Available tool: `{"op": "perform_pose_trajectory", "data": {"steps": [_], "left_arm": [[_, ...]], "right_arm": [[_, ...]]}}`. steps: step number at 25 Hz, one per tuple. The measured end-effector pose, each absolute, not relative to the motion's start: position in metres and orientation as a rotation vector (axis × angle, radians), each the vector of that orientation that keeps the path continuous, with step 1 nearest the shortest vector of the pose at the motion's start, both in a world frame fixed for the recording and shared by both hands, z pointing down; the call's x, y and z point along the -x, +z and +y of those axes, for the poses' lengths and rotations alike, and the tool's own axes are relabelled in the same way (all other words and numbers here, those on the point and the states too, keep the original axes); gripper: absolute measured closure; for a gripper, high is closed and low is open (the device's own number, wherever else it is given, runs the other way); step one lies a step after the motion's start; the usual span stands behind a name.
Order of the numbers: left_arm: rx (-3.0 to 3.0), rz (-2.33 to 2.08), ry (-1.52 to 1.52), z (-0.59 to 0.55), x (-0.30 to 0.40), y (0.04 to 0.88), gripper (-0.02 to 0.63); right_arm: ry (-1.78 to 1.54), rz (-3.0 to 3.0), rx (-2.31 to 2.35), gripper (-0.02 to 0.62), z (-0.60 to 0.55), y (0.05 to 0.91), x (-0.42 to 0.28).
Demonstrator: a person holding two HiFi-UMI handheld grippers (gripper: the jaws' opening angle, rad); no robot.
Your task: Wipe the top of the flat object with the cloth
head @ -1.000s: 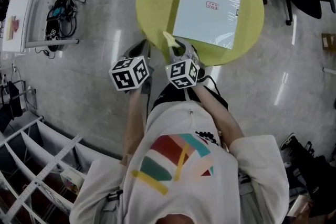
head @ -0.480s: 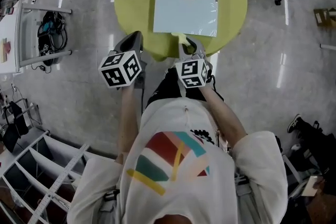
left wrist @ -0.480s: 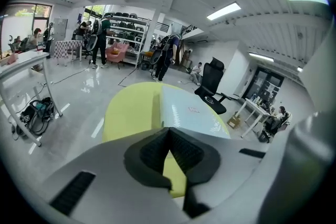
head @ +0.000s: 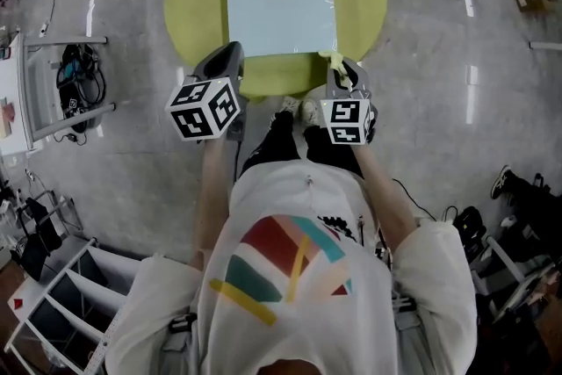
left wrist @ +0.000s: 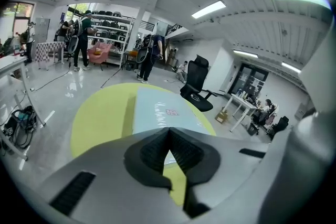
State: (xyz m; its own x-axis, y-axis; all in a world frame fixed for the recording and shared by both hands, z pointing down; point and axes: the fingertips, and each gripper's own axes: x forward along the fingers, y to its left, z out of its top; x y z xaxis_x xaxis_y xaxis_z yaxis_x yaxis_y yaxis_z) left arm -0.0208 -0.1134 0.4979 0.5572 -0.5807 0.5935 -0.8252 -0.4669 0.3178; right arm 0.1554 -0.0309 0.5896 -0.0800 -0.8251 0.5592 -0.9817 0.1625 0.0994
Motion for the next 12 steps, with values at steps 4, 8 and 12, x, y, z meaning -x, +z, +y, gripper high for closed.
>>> {"op": "perform_pose_trajectory", "data": {"steps": [4,8,12], "left_arm": [[-2.238,-1.095,0.562,-0.116,0.007,0.496,0.592],[-2.251,-1.082,0.566,-0.122,0.000,0.494,0.592],[-2.247,-1.076,0.559,-0.125,-0.003,0.494,0.592]], "right_arm": [[0.419,-1.929,-1.725,0.568,-0.027,0.592,-0.171],[0.439,-1.931,-1.735,0.568,-0.027,0.593,-0.176],[0.500,-2.004,-1.759,0.568,-0.025,0.577,-0.175]]}}
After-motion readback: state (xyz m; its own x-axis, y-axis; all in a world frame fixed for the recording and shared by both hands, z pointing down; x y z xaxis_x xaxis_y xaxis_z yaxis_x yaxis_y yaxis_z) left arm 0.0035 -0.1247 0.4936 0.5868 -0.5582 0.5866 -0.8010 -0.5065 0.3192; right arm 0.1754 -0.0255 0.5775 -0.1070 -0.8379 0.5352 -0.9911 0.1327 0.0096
